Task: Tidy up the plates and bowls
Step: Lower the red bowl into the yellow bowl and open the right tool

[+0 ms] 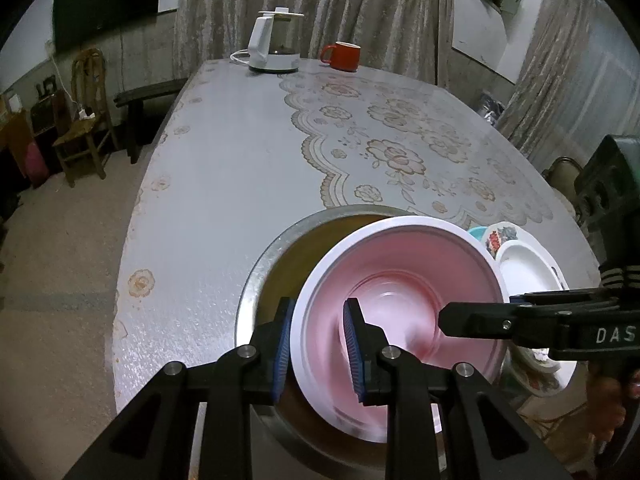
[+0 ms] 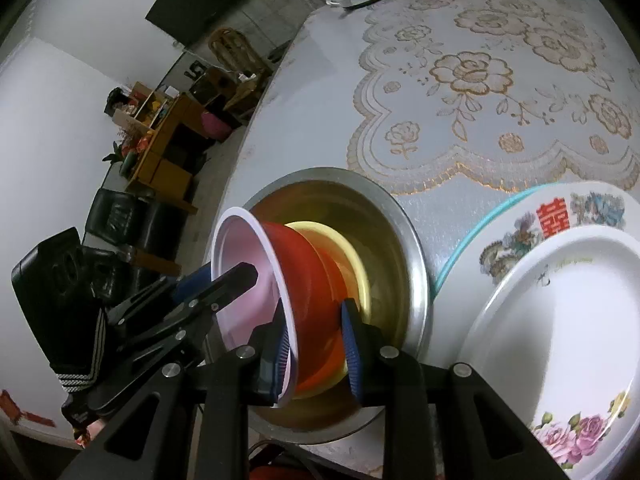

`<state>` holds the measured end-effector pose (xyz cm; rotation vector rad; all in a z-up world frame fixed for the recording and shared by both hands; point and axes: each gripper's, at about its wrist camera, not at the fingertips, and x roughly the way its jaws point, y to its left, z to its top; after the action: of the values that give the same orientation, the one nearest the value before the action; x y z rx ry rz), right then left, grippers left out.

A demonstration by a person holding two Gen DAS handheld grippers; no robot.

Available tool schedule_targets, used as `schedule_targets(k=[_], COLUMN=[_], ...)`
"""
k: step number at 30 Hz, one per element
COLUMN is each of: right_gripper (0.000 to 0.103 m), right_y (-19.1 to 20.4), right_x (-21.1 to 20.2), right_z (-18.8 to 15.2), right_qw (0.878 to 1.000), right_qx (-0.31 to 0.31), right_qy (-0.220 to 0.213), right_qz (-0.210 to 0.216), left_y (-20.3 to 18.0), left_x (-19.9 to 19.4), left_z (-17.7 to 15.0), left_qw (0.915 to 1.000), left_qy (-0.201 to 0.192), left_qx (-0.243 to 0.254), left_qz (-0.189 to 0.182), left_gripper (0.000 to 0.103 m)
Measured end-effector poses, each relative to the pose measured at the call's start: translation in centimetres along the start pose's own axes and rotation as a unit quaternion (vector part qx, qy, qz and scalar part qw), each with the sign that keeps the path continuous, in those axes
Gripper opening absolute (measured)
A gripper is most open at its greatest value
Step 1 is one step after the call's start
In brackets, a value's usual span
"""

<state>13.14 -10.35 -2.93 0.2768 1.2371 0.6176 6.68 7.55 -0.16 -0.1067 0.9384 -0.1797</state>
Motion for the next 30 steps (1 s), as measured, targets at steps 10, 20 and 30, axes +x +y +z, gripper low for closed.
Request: schedule_targets(k=[10,20,30], right_gripper=[0.034,0.034,0.034], right_y=[-0.2,-0.3,0.0], right_x=[-0.6,-2.2,-4.1], right_z=[0.6,0.0,0.3], right_qw=[1.000,0.999,0.995], right_qx=[0.027,0.010,-0.026], right_qy=[-0.010,-0.040,-0.074], right_qz=[0.005,-0.019,-0.056], left_y=[0.3,0.1,1.0], left_x=[-0.8,-2.7,-3.9], left_z=[0.0,-0.1,-0.6], left_qw=[0.9997,0.9986,0.9979], left_qy=[-0.011,-0.043,-0.054], left_qx=[-0.016,-0.028,-0.030], left_qz=[-0.012,-0.011,0.018], left_gripper=[0.026,0.066,0.076])
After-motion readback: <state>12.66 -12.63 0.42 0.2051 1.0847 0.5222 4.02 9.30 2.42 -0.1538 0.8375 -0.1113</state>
